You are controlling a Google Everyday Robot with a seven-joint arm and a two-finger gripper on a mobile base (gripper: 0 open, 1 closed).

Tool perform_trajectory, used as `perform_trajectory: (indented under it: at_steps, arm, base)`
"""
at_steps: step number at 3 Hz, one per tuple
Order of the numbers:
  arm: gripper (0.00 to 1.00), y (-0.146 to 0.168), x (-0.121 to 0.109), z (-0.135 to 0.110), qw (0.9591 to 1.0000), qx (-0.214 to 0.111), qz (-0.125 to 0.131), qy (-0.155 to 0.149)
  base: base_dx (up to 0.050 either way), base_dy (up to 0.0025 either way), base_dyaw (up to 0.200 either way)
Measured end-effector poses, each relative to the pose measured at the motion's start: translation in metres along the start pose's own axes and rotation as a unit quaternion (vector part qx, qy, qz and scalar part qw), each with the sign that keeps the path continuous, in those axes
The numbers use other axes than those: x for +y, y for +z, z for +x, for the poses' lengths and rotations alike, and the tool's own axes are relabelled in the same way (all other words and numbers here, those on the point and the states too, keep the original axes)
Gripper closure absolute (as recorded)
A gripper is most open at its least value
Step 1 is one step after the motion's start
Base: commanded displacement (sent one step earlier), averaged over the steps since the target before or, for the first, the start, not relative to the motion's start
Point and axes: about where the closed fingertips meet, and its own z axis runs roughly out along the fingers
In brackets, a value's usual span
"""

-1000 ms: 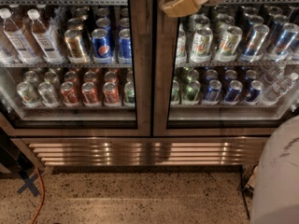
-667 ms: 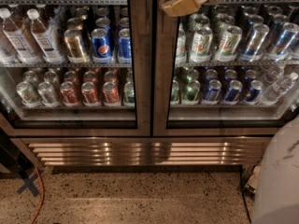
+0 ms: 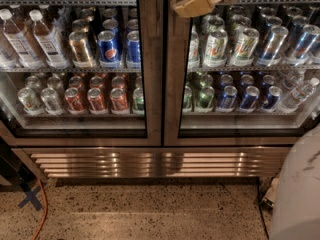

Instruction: Open right fridge door

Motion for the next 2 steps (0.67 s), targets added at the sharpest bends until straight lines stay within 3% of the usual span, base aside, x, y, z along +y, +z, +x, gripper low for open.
perform_trajectory:
  at_steps: [2]
  arm:
    - [1.0,-0.0004,-0.0001,-0.0008,1.0,0.0,0.003,0.002]
  base:
    - [0.0,0.0,0.0]
